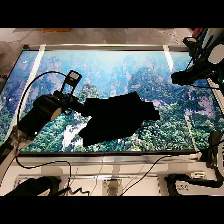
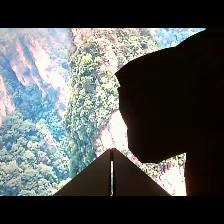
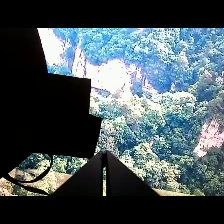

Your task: Fold the clothes and pants, and hang the long-sleeved shirts on hangers.

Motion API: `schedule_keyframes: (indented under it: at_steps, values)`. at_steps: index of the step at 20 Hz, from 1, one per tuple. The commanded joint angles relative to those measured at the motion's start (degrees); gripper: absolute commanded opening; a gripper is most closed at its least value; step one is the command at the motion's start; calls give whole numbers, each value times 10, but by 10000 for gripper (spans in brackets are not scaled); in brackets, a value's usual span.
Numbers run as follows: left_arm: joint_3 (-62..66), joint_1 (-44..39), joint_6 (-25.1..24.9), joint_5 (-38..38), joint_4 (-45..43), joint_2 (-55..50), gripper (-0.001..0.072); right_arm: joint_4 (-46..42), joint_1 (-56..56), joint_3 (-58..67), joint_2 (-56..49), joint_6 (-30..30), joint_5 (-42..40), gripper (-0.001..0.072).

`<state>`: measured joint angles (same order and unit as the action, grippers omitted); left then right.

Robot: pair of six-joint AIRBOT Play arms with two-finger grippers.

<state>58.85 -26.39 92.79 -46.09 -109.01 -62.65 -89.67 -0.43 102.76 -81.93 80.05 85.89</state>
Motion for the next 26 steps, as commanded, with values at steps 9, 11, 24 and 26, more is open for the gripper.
schedule_keyframes:
  at_steps: [9, 11, 24, 26]
  values:
    - [0, 1, 0, 0, 0, 0, 17, 0, 0, 0, 0, 0, 0, 27]
    - [0, 1, 0, 0, 0, 0, 17, 0, 0, 0, 0, 0, 0, 28]
    - [0, 1, 0, -20, -5, 3, 17, 0, 0, 0, 0, -1, -52, 28]
    - [0, 1, 0, -45, -26, 21, 16, 11, 0, 0, 0, 0, -63, 28]
